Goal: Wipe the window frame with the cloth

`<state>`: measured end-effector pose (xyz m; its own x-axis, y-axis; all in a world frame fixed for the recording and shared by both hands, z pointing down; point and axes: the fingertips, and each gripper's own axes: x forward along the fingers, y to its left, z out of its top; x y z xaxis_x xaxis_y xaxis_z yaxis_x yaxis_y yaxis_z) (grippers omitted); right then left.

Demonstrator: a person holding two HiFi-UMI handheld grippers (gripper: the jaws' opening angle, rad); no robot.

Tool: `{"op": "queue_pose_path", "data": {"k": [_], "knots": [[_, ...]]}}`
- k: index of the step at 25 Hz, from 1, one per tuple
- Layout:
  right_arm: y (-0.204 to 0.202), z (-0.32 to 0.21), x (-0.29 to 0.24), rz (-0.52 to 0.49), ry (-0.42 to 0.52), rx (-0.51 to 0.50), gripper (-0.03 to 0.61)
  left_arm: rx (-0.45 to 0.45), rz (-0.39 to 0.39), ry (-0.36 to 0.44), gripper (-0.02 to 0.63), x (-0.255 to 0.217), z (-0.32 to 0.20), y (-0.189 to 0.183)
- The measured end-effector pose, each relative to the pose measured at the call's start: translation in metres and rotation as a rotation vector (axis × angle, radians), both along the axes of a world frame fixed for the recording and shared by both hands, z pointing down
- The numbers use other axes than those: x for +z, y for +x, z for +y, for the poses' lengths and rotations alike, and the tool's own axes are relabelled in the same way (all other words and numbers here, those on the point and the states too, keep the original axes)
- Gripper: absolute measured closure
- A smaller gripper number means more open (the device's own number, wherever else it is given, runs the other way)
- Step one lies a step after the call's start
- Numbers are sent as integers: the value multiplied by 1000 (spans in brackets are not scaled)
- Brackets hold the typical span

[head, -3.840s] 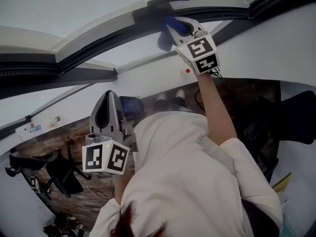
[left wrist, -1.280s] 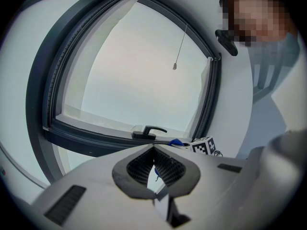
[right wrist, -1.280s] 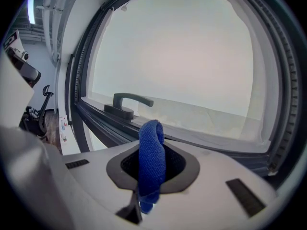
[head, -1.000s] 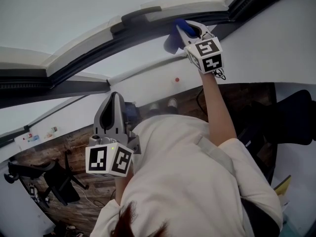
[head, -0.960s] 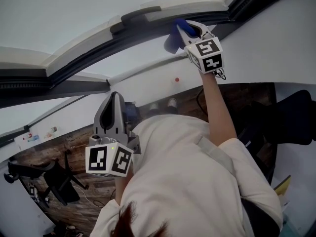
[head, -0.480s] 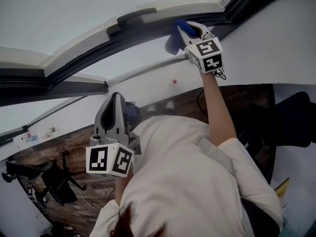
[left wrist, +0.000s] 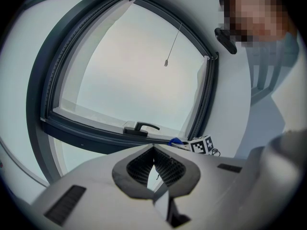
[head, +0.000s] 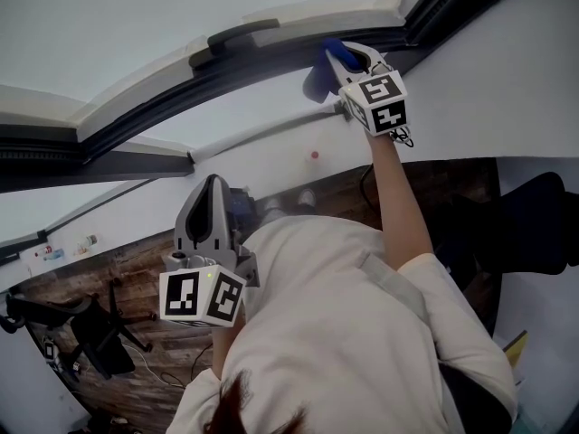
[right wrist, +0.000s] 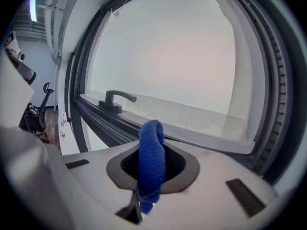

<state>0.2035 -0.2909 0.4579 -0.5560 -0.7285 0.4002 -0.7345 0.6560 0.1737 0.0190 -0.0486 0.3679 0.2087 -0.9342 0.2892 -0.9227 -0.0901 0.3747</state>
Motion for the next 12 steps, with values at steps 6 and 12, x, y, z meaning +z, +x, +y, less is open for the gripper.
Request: {"op": "queue_pose_path", "data": {"k": [6, 12], "knots": [[6, -2, 0, 6, 1, -7, 534, -17, 0, 1, 609, 1, 4, 3], [12, -5, 0, 12, 3, -4, 534, -29, 6, -5, 608, 4, 11, 6]]}}
